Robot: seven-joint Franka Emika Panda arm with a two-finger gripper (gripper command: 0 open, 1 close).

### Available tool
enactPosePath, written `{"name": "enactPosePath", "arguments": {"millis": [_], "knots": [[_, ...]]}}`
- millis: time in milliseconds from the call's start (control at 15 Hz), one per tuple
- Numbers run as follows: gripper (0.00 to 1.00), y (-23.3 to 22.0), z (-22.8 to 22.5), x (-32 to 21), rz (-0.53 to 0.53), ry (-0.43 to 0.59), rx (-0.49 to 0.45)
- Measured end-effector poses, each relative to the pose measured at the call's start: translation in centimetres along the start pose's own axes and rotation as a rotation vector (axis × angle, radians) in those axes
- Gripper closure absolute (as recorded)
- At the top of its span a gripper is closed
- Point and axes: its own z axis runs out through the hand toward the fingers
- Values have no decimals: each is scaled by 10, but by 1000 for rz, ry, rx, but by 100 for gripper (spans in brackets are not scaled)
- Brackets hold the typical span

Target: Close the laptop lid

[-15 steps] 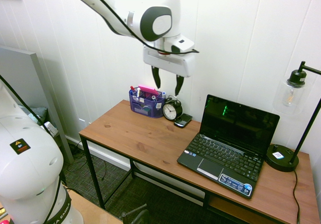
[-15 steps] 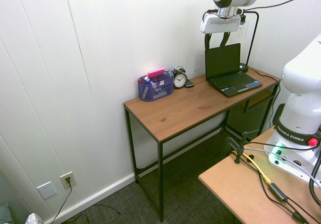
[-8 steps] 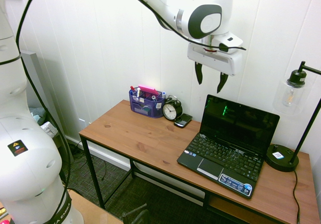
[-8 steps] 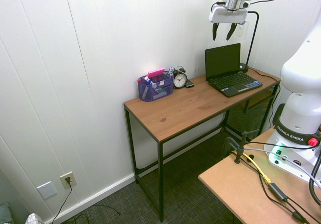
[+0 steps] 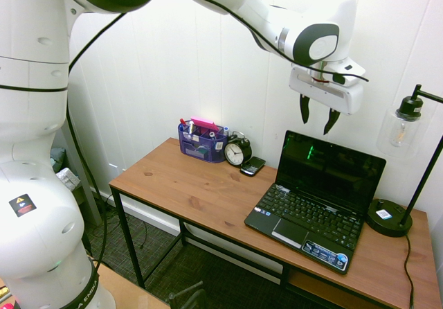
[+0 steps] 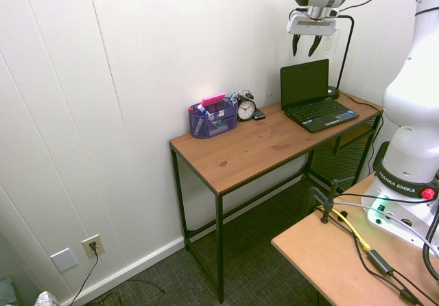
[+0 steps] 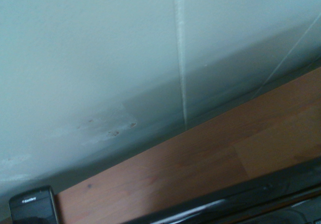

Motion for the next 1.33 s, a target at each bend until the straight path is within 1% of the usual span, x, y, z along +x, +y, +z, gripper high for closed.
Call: {"name": "enactPosePath", "arguments": {"millis": [267,467,800,1333], "knots": [[100,-11,4,28,32,-20,0],[100,-21,16,38,33,-31,-15],[100,-31,46,42,34,-48,-28],[100,-28,69,31,35,-95,-44]]}}
